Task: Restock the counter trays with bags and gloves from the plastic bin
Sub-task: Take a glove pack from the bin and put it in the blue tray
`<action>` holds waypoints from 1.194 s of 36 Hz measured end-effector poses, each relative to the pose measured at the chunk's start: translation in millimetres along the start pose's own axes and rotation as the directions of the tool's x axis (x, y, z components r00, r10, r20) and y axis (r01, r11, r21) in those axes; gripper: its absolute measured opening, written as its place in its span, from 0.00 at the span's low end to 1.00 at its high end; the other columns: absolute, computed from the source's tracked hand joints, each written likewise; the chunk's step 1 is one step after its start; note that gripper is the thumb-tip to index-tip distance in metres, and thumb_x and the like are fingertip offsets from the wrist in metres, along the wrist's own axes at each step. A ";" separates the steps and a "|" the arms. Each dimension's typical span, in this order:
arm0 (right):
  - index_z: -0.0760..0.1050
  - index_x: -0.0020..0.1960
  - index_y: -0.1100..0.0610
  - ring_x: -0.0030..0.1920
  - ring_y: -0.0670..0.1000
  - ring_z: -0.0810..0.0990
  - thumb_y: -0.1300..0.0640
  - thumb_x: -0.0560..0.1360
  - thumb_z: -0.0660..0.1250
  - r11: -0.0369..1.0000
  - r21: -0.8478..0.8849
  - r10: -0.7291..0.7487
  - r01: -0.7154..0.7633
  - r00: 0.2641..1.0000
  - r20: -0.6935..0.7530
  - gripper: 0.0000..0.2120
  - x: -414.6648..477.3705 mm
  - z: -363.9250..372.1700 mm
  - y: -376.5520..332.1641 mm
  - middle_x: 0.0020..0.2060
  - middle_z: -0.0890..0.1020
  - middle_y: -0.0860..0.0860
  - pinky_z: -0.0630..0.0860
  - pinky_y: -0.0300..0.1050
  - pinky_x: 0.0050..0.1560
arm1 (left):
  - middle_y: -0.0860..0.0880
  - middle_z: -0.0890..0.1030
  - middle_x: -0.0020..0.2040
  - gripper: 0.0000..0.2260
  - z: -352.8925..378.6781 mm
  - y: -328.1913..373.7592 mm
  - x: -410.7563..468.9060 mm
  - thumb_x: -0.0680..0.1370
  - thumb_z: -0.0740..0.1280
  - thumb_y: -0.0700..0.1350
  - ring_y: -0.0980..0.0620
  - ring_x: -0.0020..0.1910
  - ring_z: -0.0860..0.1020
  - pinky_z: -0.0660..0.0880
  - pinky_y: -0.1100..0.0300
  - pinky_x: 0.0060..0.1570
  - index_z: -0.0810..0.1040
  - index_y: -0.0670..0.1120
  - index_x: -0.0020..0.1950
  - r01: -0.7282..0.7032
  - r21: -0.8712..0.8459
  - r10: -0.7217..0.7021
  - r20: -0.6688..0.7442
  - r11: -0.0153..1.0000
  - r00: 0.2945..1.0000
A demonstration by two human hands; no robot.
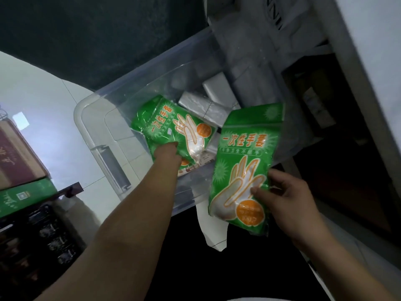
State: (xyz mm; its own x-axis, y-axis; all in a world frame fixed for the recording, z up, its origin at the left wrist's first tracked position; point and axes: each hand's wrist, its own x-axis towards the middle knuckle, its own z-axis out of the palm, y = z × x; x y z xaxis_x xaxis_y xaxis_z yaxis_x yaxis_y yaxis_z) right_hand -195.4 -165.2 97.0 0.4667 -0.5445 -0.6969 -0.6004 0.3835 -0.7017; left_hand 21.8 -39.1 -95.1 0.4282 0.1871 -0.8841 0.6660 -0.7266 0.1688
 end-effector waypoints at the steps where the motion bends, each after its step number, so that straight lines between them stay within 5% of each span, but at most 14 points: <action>1: 0.83 0.48 0.61 0.38 0.44 0.81 0.75 0.70 0.70 0.999 -0.028 -0.023 0.023 1.000 0.016 0.12 -2.6 0.8 -2.4 0.40 0.87 0.52 0.79 0.38 0.40 | 0.44 0.77 0.67 0.23 -3.7 -1.0 -11.1 0.78 0.69 0.48 0.43 0.66 0.75 0.72 0.54 0.64 0.72 0.44 0.72 -0.074 0.057 0.076 -0.038 0.996 0.996; 2: 0.83 0.47 0.62 0.36 0.41 0.80 0.75 0.70 0.70 0.998 -0.052 -0.044 0.046 0.999 0.031 0.12 -5.1 1.6 -5.2 0.39 0.86 0.51 0.77 0.34 0.39 | 0.44 0.78 0.66 0.21 -8.9 -0.8 -22.1 0.79 0.68 0.49 0.44 0.65 0.75 0.73 0.54 0.63 0.73 0.45 0.71 -0.099 0.076 0.104 -0.074 0.992 0.992; 7: 0.84 0.49 0.58 0.35 0.35 0.78 0.71 0.70 0.71 0.974 -0.181 -0.120 0.134 0.989 0.087 0.11 -13.9 1.4 -19.6 0.36 0.84 0.43 0.74 0.33 0.40 | 0.40 0.78 0.58 0.18 -33.2 -2.3 -73.4 0.78 0.66 0.35 0.44 0.47 0.79 0.79 0.52 0.50 0.74 0.38 0.68 0.001 -0.472 -0.037 -0.066 0.881 0.997; 11: 0.84 0.48 0.54 0.39 0.46 0.81 0.64 0.70 0.73 0.953 -0.241 -0.162 0.183 0.981 0.106 0.09 -15.4 -6.5 -29.2 0.39 0.86 0.50 0.80 0.53 0.46 | 0.38 0.82 0.56 0.17 -56.9 -13.7 -116.9 0.75 0.67 0.30 0.39 0.52 0.81 0.79 0.42 0.56 0.78 0.39 0.63 -0.117 -0.508 0.035 -0.169 0.853 0.985; 16: 0.83 0.44 0.46 0.39 0.46 0.82 0.65 0.71 0.73 0.928 -0.277 -0.222 0.250 0.967 0.128 0.13 -18.4 -19.3 -43.8 0.37 0.86 0.49 0.81 0.58 0.47 | 0.45 0.83 0.48 0.16 -93.4 -31.7 -169.4 0.76 0.66 0.30 0.50 0.43 0.82 0.81 0.58 0.36 0.78 0.46 0.59 -0.159 -0.574 0.110 -0.118 0.803 0.987; 21: 0.84 0.50 0.54 0.44 0.55 0.86 0.65 0.71 0.72 0.913 -0.272 -0.283 0.303 0.953 0.108 0.10 -36.9 -27.6 -55.5 0.40 0.87 0.52 0.80 0.64 0.49 | 0.48 0.85 0.48 0.13 -132.2 -53.4 -218.9 0.76 0.67 0.31 0.51 0.47 0.83 0.81 0.54 0.45 0.80 0.47 0.54 -0.207 -0.618 0.249 -0.019 0.759 0.968; 24: 0.84 0.51 0.50 0.44 0.50 0.85 0.61 0.71 0.74 0.891 -0.294 -0.339 0.346 0.938 0.076 0.11 -58.3 -26.9 -60.4 0.41 0.87 0.48 0.81 0.62 0.49 | 0.47 0.86 0.49 0.13 -150.8 -62.0 -237.4 0.76 0.68 0.33 0.50 0.50 0.83 0.81 0.51 0.48 0.81 0.46 0.56 -0.239 -0.631 0.336 0.038 0.738 0.941; 37: 0.84 0.51 0.53 0.45 0.54 0.85 0.68 0.71 0.72 0.916 -0.191 -0.400 0.353 0.841 -0.364 0.13 -208.3 1.9 -32.5 0.42 0.87 0.50 0.81 0.61 0.50 | 0.46 0.86 0.51 0.13 -204.2 -76.1 -287.3 0.75 0.70 0.35 0.48 0.48 0.86 0.82 0.56 0.38 0.81 0.46 0.58 -0.405 -0.615 0.675 0.297 0.676 0.675; 43: 0.83 0.43 0.47 0.35 0.43 0.84 0.70 0.72 0.71 0.914 -0.006 -0.319 0.406 0.710 -0.627 0.17 -282.6 -1.9 -5.1 0.37 0.87 0.46 0.80 0.38 0.33 | 0.45 0.87 0.49 0.14 -183.1 -72.9 -314.9 0.74 0.70 0.34 0.48 0.45 0.86 0.82 0.54 0.37 0.80 0.43 0.59 -0.422 -0.562 0.696 0.482 0.712 0.532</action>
State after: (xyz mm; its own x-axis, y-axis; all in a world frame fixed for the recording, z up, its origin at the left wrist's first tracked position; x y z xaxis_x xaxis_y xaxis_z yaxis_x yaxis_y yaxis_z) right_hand -325.4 -14.7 297.8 0.1159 -0.9772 -0.1782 -0.3634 0.1252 -0.9232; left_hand -49.8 76.0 250.8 0.3967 -0.7253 -0.5627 0.6364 -0.2244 0.7380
